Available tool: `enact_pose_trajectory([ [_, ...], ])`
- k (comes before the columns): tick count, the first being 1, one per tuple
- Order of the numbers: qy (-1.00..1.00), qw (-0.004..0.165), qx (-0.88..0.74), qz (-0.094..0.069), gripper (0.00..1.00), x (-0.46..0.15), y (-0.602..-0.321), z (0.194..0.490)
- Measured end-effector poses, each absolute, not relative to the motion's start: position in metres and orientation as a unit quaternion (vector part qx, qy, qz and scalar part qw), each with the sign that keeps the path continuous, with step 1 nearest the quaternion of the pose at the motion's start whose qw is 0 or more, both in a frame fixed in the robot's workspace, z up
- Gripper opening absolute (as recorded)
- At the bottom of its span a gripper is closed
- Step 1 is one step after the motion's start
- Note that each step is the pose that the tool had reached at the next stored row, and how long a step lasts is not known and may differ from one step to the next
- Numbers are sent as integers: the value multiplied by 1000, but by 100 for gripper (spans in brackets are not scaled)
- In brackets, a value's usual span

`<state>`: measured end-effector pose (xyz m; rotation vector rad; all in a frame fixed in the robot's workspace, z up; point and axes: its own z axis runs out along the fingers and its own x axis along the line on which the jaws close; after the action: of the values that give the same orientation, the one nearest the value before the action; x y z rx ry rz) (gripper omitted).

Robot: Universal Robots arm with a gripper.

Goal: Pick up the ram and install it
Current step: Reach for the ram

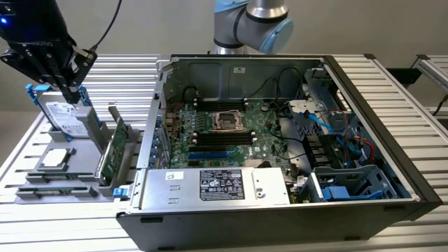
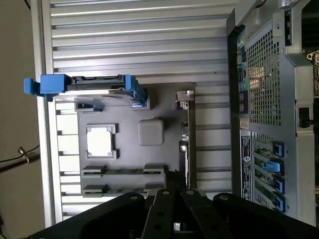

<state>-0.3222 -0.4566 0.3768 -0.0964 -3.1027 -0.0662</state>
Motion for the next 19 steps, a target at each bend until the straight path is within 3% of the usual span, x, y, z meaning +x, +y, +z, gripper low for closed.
enact_pose_trajectory([
  [19,-999,18,-31,-20,11,-369,-483,372],
])
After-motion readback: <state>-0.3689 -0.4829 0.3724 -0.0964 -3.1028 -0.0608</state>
